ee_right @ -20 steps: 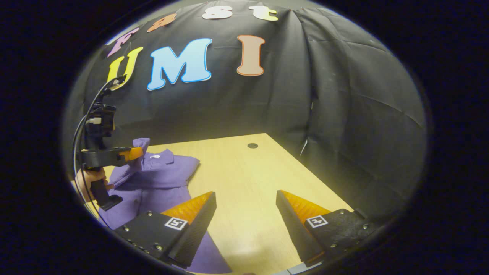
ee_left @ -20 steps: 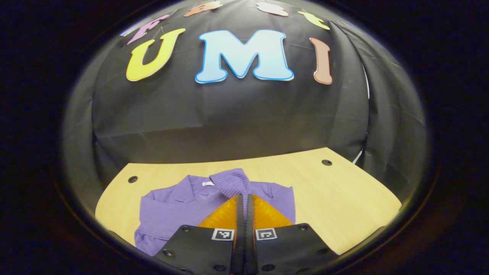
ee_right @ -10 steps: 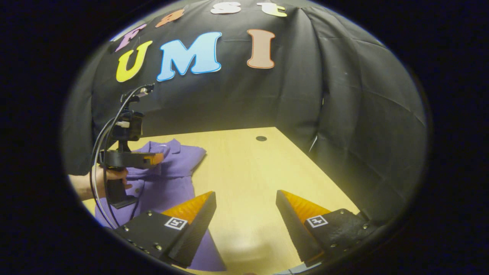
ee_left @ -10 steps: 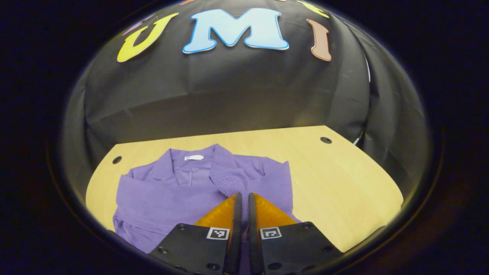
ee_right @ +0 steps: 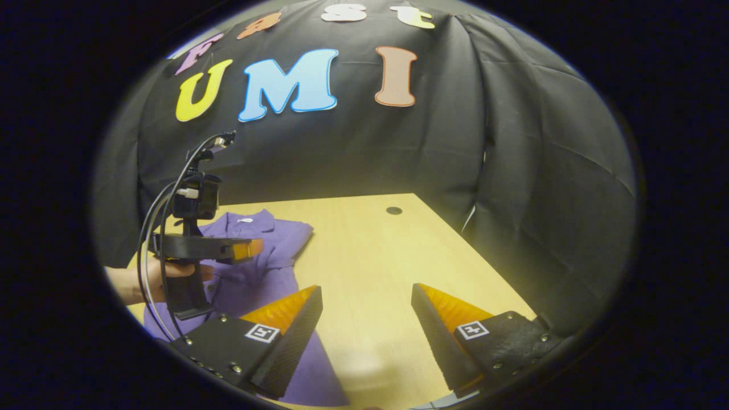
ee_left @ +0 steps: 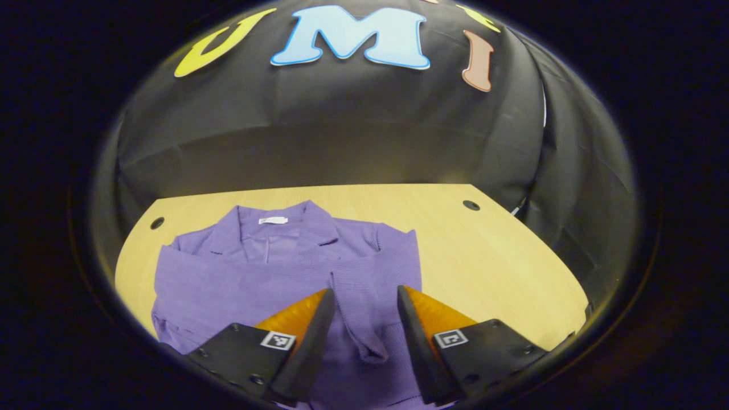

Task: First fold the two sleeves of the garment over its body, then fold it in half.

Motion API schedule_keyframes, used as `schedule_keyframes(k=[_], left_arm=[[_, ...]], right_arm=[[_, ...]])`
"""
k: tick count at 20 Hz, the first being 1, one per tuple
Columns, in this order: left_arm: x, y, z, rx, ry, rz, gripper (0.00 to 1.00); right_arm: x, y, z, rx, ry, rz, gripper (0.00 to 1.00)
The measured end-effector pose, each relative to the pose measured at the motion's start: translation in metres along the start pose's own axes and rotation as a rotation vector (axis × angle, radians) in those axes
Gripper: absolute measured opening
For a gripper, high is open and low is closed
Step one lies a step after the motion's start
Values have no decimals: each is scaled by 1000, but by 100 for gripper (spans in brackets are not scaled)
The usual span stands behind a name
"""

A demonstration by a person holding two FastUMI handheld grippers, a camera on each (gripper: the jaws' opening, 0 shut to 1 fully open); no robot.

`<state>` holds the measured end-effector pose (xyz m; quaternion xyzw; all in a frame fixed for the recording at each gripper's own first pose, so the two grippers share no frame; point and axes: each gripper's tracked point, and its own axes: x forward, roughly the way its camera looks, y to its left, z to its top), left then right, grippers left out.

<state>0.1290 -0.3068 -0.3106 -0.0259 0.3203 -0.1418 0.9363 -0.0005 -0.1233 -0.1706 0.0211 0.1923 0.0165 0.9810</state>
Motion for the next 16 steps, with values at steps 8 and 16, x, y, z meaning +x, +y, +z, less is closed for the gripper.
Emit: schedule_keyframes(k=[8, 16], left_arm=[[-82, 57, -20, -24, -28, 32, 94], [-213, 130, -95, 23, -5, 90, 94]], right_arm=[[-16, 37, -23, -38, 47, 30, 97], [-61, 60, -65, -34, 80, 5, 97]])
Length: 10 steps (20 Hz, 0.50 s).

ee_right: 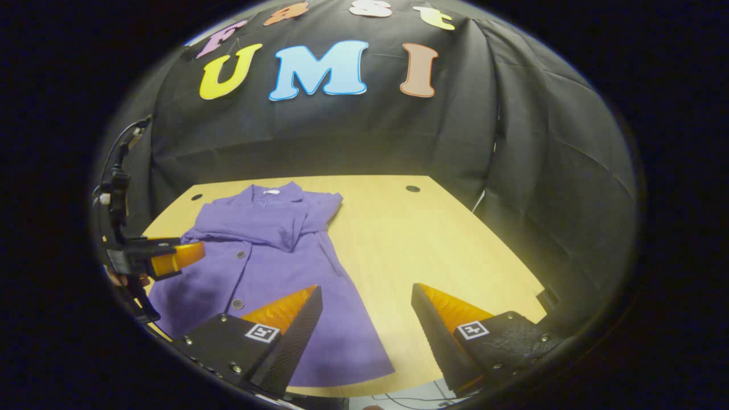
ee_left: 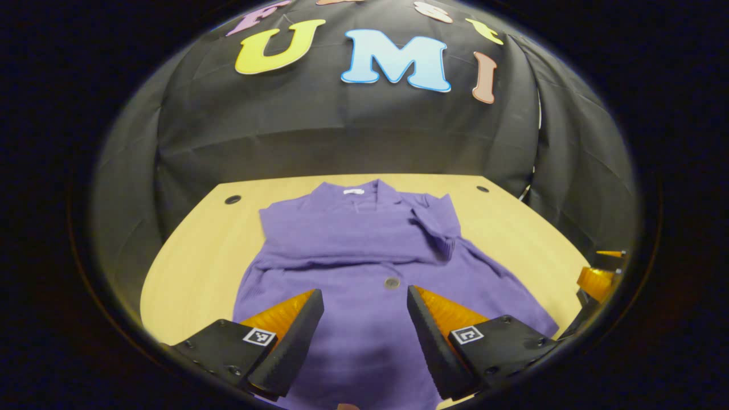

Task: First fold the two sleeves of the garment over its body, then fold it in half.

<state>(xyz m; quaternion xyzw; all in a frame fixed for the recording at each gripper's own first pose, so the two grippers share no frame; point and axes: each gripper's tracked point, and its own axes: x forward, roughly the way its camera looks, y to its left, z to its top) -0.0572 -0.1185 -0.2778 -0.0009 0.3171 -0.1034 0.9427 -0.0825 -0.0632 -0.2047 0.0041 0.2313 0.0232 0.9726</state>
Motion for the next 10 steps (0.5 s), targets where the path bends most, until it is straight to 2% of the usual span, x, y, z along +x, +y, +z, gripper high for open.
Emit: schedule_keyframes(k=[5, 10], left_arm=[[-60, 33, -48, -20, 22, -2, 96], [-101, 59, -71, -25, 32, 38, 96]], right_arm=[[-29, 2, -19, -15, -6, -32, 97], [-31, 0, -25, -34, -9, -20, 97]])
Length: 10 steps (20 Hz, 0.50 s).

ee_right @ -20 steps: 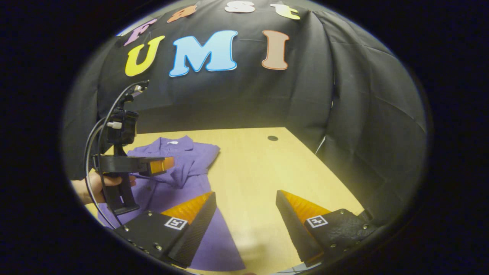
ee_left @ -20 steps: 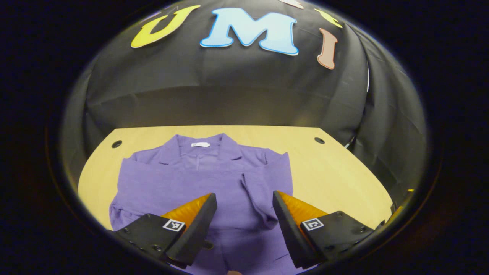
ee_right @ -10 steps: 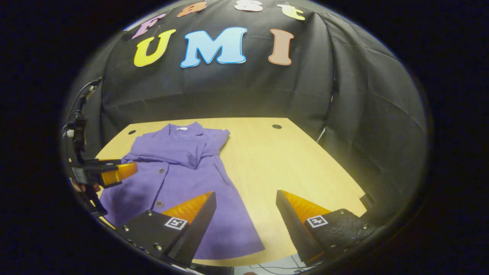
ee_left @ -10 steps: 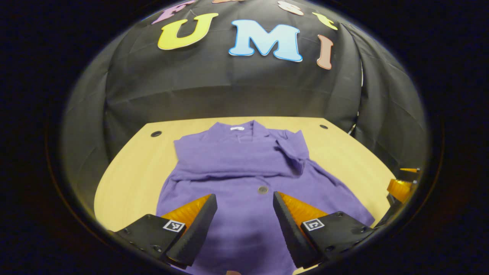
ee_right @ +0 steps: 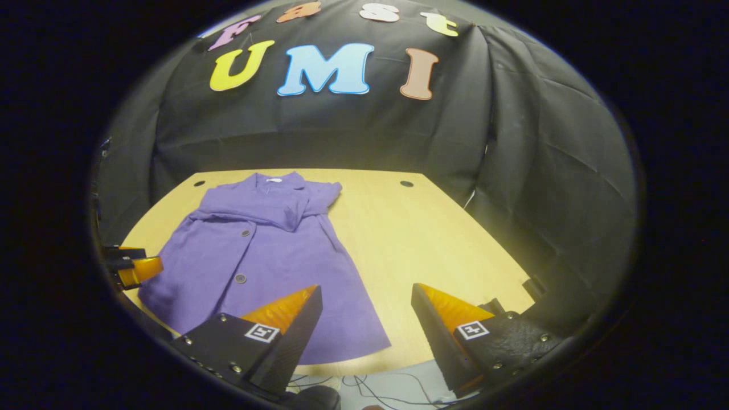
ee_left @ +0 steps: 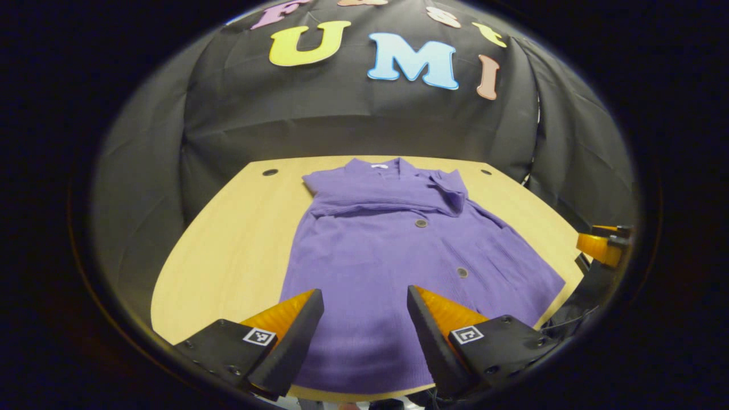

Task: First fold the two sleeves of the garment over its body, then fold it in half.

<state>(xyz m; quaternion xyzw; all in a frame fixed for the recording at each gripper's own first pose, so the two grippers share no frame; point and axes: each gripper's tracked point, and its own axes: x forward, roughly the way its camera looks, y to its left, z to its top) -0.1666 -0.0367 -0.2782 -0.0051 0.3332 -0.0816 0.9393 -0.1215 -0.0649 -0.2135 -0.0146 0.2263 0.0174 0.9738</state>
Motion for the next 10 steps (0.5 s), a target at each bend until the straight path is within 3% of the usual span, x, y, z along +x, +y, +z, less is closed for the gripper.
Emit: schedule_keyframes(k=[10], left_arm=[[-26, 56, -58, -61, 72, 69, 94]], right_arm=[[24, -3, -50, 43, 141, 88, 97]])
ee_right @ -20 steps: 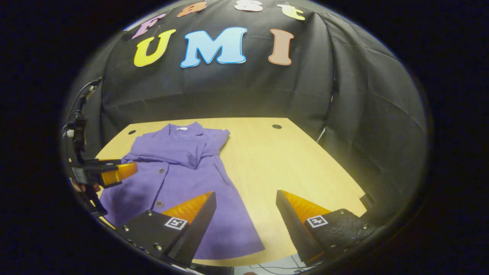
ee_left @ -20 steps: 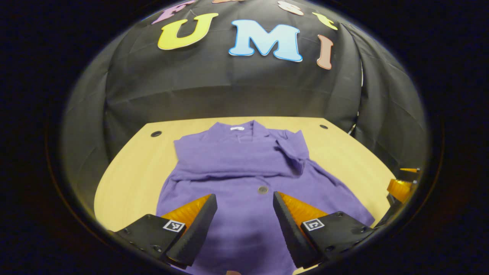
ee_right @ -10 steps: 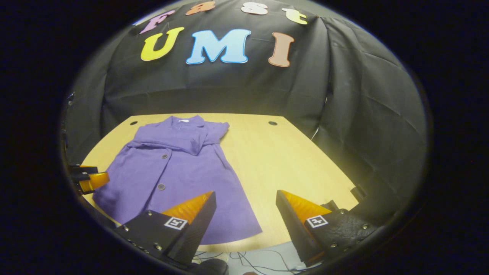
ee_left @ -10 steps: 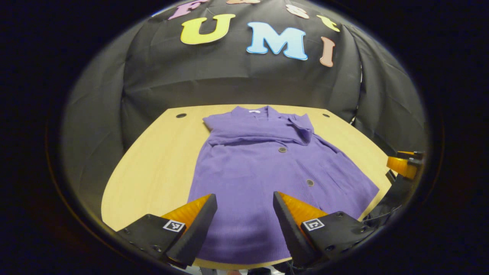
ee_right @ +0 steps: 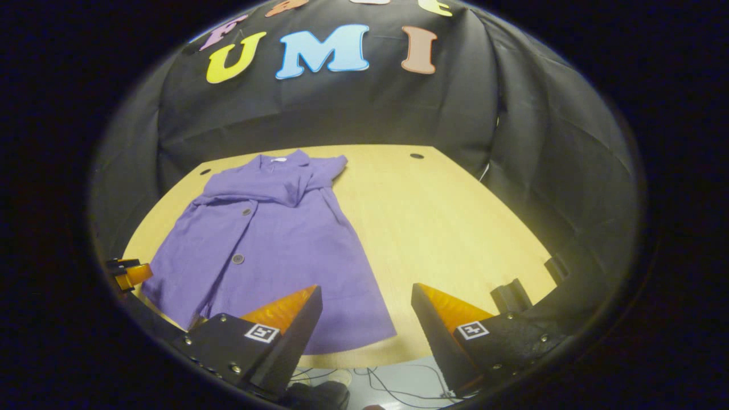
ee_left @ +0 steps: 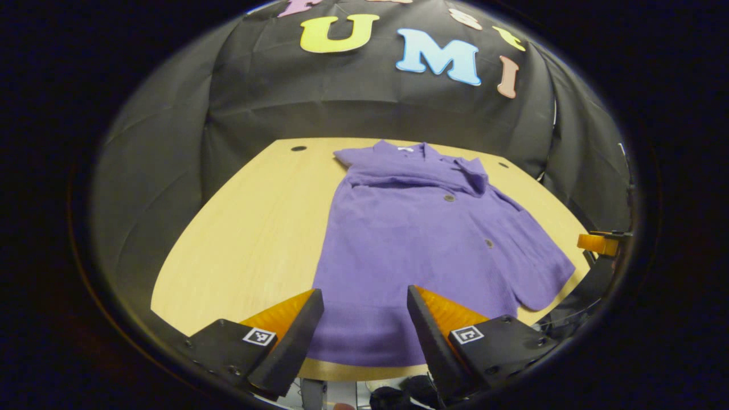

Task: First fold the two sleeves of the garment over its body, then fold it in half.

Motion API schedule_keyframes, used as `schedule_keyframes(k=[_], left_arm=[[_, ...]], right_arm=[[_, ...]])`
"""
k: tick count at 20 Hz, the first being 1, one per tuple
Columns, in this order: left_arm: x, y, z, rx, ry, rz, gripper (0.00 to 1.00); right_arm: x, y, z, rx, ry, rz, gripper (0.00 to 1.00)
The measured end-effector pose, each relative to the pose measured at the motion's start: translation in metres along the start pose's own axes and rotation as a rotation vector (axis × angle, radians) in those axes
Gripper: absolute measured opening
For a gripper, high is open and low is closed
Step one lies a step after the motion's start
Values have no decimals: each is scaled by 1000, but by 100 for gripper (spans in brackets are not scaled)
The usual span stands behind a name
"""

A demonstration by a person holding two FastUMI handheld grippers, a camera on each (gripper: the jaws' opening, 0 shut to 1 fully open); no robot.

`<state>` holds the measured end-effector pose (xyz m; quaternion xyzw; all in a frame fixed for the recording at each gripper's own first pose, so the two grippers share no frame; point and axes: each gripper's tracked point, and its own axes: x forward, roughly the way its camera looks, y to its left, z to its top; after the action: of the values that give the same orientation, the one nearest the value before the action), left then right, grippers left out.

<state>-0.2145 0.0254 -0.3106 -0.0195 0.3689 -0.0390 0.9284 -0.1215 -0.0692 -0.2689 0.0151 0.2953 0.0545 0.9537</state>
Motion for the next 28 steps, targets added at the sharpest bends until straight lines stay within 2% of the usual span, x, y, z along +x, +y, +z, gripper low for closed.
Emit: schedule_keyframes(k=[1, 3, 5, 8, 13, 15, 17, 19, 22, 23, 24, 25, 26, 27, 28], left_arm=[[0, 8, -6, -1, 12, 7, 97], [3, 21, -15, -10, 27, 21, 94], [-1, 22, -22, -16, 37, 1, 98], [2, 19, -33, 7, 49, -16, 94], [2, 3, -42, 73, 54, -5, 95], [3, -4, -46, 113, 65, -4, 94], [4, -11, -43, 87, 63, -6, 88], [6, -15, -45, 88, 65, 12, 68], [6, -28, -45, 69, 53, 27, 33], [6, -32, -46, 65, 50, 38, 26], [8, -32, -46, 64, 53, 47, 18], [8, -34, -46, 61, 63, 49, 18], [7, -37, -49, 45, 69, 61, 18], [7, -37, -47, 30, 78, 70, 12], [7, -36, -45, 15, 84, 74, 11]], right_arm=[[2, -1, -5, 6, 18, 10, 97], [11, -5, -17, 19, 61, 21, 97], [18, -4, -24, 39, 100, 31, 97], [31, -4, -35, 51, 133, 53, 98], [39, 9, -48, 44, 176, 83, 98], [38, 14, -49, 8, 158, 77, 98], [37, 17, -50, -24, 152, 75, 98], [38, 22, -53, -35, 149, 88, 97], [40, 31, -52, -48, 152, 120, 72], [41, 35, -51, -37, 146, 135, 65], [40, 37, -51, -35, 148, 154, 43], [41, 37, -51, -19, 146, 168, 37], [42, 39, -51, 22, 148, 177, 12], [42, 39, -51, 44, 162, 202, 10], [41, 39, -50, 93, 172, 220, 7]])
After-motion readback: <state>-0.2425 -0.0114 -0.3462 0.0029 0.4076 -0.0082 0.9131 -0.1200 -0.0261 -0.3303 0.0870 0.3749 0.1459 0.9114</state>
